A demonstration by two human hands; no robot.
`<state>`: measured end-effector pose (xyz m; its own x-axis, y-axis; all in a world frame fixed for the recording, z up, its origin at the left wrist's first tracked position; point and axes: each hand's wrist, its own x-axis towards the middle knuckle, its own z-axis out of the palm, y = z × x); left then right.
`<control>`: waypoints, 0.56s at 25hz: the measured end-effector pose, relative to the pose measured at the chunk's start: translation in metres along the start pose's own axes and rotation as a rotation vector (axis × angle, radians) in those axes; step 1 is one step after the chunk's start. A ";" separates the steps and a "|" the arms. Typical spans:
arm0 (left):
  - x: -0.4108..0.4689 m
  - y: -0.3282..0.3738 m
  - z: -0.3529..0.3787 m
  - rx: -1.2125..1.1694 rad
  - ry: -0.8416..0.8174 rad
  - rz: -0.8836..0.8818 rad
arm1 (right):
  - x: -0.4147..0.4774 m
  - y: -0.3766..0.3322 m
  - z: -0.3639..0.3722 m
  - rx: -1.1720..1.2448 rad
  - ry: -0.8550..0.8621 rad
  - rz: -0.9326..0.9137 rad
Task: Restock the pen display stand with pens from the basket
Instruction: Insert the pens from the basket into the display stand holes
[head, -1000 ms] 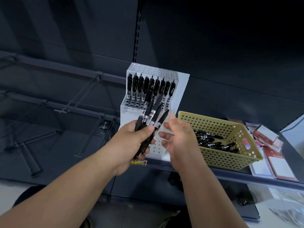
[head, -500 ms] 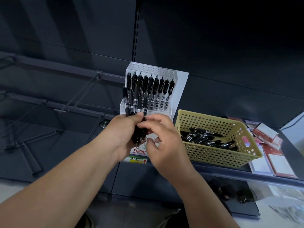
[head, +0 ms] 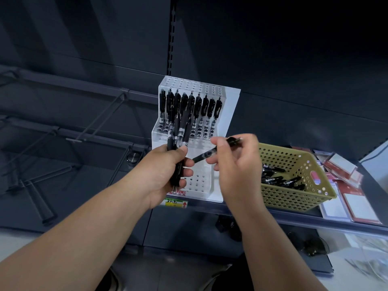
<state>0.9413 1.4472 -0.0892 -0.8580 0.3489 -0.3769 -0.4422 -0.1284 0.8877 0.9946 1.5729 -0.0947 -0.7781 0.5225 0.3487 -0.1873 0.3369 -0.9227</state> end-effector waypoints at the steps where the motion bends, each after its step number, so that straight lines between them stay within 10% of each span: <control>1: 0.000 0.000 -0.001 0.004 0.004 -0.002 | 0.006 -0.003 -0.003 0.066 0.030 0.070; 8: 0.010 0.007 -0.002 0.033 0.029 0.027 | 0.046 -0.001 -0.005 0.152 -0.052 0.347; 14: 0.020 0.013 -0.007 0.058 0.036 0.063 | 0.083 -0.004 0.000 -0.070 0.000 0.143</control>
<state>0.9165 1.4459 -0.0873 -0.8930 0.3084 -0.3278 -0.3716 -0.0944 0.9236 0.9301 1.6149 -0.0622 -0.7941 0.5686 0.2145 -0.0325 0.3127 -0.9493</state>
